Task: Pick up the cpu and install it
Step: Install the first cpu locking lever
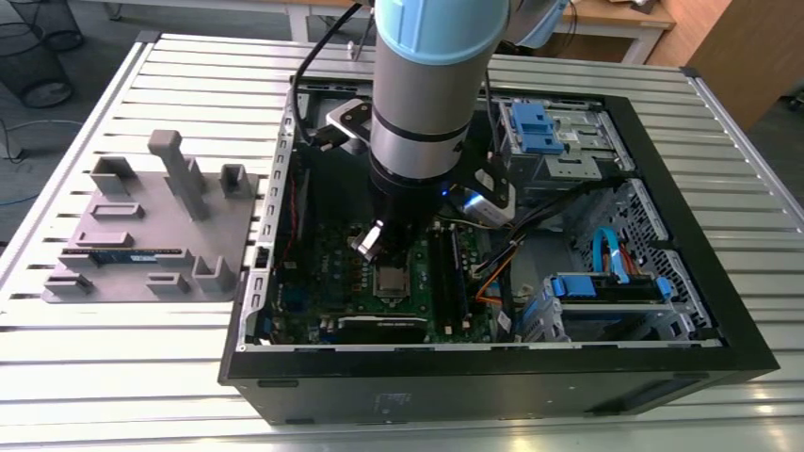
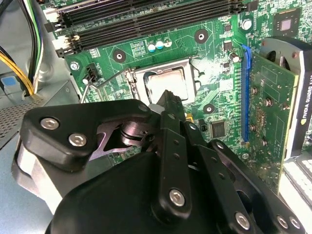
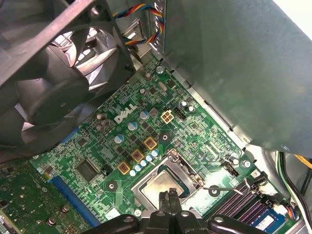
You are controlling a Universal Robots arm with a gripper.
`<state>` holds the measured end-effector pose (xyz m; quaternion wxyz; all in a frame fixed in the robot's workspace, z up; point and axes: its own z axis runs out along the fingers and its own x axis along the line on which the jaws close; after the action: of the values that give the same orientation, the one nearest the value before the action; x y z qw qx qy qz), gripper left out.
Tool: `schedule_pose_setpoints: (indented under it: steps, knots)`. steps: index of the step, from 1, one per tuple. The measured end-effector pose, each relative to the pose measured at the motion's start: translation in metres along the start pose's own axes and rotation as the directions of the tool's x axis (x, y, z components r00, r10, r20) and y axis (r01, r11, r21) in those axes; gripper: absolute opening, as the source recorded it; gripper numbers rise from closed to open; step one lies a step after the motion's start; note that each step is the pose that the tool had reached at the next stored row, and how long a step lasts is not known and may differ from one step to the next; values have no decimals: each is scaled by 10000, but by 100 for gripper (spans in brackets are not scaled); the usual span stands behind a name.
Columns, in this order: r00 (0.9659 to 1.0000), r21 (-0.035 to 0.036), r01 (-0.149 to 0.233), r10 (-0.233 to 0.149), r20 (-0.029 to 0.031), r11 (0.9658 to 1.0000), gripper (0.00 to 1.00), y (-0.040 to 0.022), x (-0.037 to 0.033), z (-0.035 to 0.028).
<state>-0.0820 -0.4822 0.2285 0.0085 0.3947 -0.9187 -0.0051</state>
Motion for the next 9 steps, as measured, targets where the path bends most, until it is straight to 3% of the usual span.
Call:
schedule_pose_setpoints:
  steps: [9]
  knots:
    - [10000, -1, 0, 0, 1, 10000, 11, 0, -1, 1]
